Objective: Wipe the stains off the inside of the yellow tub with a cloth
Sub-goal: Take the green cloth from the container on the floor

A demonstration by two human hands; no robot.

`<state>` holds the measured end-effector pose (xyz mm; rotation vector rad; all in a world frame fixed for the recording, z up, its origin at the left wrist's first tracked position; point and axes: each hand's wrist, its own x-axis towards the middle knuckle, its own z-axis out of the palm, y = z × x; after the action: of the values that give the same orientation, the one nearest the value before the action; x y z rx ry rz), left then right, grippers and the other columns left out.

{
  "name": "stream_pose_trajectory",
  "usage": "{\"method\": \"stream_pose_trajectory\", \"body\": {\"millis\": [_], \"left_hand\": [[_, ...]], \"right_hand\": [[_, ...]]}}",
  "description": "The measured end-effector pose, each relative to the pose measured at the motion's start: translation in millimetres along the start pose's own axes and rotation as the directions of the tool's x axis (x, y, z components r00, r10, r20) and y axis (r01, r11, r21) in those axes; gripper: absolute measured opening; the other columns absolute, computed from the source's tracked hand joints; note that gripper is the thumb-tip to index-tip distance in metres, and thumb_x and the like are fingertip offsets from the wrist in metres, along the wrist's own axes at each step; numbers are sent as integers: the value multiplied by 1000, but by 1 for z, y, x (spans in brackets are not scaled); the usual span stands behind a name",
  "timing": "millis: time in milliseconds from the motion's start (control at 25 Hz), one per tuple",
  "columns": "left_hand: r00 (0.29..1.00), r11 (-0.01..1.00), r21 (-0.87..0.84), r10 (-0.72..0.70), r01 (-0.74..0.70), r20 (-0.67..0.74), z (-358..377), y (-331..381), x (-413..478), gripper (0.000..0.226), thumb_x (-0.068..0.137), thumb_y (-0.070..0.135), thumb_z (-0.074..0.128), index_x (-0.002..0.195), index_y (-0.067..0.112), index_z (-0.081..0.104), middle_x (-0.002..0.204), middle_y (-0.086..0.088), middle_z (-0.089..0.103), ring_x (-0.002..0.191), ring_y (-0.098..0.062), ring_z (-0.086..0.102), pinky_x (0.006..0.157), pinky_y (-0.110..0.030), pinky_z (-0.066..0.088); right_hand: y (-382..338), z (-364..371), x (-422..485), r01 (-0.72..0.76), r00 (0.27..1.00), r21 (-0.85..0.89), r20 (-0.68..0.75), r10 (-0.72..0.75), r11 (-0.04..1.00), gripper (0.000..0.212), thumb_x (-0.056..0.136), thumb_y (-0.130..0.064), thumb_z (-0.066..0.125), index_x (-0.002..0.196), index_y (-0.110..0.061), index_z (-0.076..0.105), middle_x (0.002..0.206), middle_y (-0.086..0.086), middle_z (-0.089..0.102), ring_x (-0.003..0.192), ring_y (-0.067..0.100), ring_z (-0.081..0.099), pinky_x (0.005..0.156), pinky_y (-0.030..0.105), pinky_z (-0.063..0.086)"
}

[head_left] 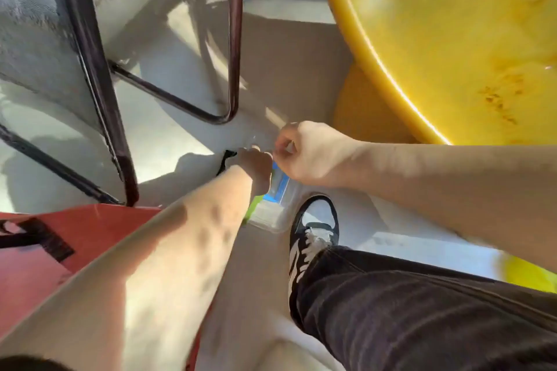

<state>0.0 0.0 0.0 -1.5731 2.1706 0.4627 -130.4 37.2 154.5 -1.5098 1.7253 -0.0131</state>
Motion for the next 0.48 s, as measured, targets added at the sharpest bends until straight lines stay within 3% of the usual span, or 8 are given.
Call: {"method": "stream_pose_trajectory", "body": {"millis": [40,80,160,200,240,360,480], "left_hand": [[997,997,15,-72,72,13,0,3,6,45,98,3,36,138,11,55,138,-7,57,133,-24,51,105,-31,43],[992,995,-9,-103,103,-67,2,5,12,47,96,3,34,138,11,55,141,-7,56,132,-20,52,99,-19,44],[996,988,155,-32,19,83,2,-5,14,34,102,3,46,134,2,57,140,-14,56,112,-13,59,64,2,36],[991,982,187,0,-26,136,-1,-8,13,31,101,1,51,131,-3,58,138,-18,57,105,-13,61,54,-1,33],[989,969,235,42,-74,139,-1,-10,14,29,100,1,55,128,-4,60,135,-18,58,107,-18,61,54,-5,32],[986,941,330,27,-80,162,-21,-3,0,25,95,14,58,118,11,68,123,-5,63,113,-25,61,65,-26,37],[966,945,300,57,-134,250,-73,11,-30,13,81,25,58,89,21,68,89,3,67,78,-21,64,62,-28,46]], "right_hand": [[4,5,6,2,1000,50,-9,-2,999,23,96,-36,52,103,-23,69,102,2,72,97,28,68,86,36,58],[8,6,10,-12,1000,68,-10,12,998,23,96,-35,52,105,-22,69,102,2,72,95,27,68,87,37,59],[9,7,6,-42,998,79,46,38,996,23,96,-36,53,109,-23,66,103,1,71,95,26,67,87,36,59],[11,8,7,-37,997,82,74,31,996,24,96,-37,54,112,-24,65,106,0,70,96,26,67,87,35,58],[12,6,5,-46,995,87,95,38,995,26,97,-38,54,115,-24,65,109,0,70,98,26,66,88,34,57],[8,-13,-6,-69,979,72,198,53,995,29,100,-41,54,118,-23,67,110,0,70,101,25,66,86,32,54],[4,-43,-28,-56,973,143,232,21,988,29,99,-42,58,114,-21,72,105,7,75,97,28,73,86,39,60]]}}
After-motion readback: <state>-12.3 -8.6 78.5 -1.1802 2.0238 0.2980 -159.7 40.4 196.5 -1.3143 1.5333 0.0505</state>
